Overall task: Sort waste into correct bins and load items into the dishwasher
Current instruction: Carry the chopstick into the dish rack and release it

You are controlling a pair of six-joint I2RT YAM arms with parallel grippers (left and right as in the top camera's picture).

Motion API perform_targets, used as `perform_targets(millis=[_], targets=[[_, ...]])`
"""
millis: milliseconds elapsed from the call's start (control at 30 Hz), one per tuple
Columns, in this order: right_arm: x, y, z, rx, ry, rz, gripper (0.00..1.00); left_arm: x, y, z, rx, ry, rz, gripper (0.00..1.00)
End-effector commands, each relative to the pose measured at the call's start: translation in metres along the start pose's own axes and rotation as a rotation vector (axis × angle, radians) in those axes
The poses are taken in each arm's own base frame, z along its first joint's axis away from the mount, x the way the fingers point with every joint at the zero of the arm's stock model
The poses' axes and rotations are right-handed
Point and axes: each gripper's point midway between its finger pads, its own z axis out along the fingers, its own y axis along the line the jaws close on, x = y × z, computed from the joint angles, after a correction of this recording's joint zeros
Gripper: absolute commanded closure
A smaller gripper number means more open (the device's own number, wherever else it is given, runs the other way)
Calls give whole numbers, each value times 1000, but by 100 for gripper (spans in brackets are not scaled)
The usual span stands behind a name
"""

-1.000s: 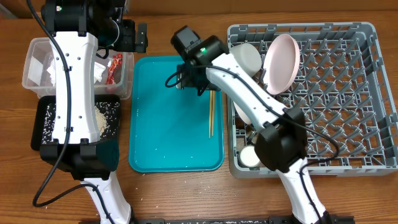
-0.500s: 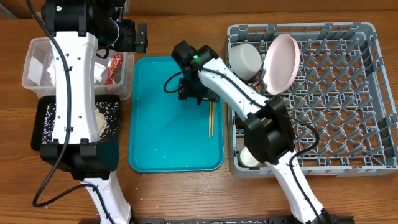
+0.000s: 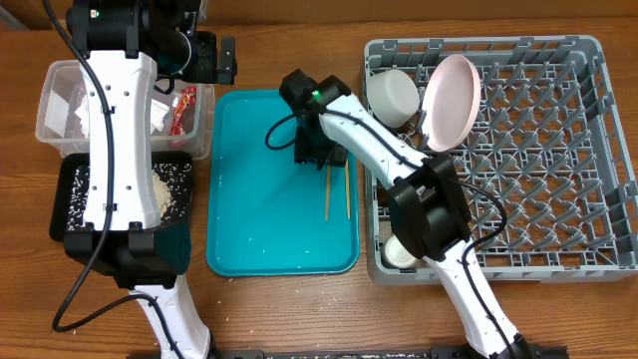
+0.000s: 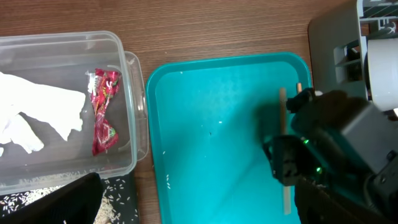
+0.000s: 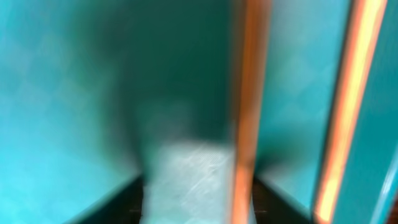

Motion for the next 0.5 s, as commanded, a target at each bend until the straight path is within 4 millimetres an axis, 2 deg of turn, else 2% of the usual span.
perform_targets(millis=[0, 167, 233, 267, 367, 433, 467], targets=[[15, 16, 4, -8, 15, -37, 95, -5, -2, -6, -4, -25, 1, 0], [16, 16, 3, 6, 4, -96, 96, -5, -2, -6, -4, -25, 1, 0], [18, 16, -8, -6, 22, -117, 96, -5, -2, -6, -4, -25, 1, 0], [17, 14, -19, -6, 20, -115, 96, -5, -2, -6, -4, -25, 1, 0], [8, 21, -77, -63, -54, -190, 96, -5, -2, -6, -4, -25, 1, 0], [3, 25, -127, -116, -139, -229, 96, -5, -2, -6, -4, -25, 1, 0], [1, 25, -146, -129, -174, -239, 96, -5, -2, -6, -4, -25, 1, 0]])
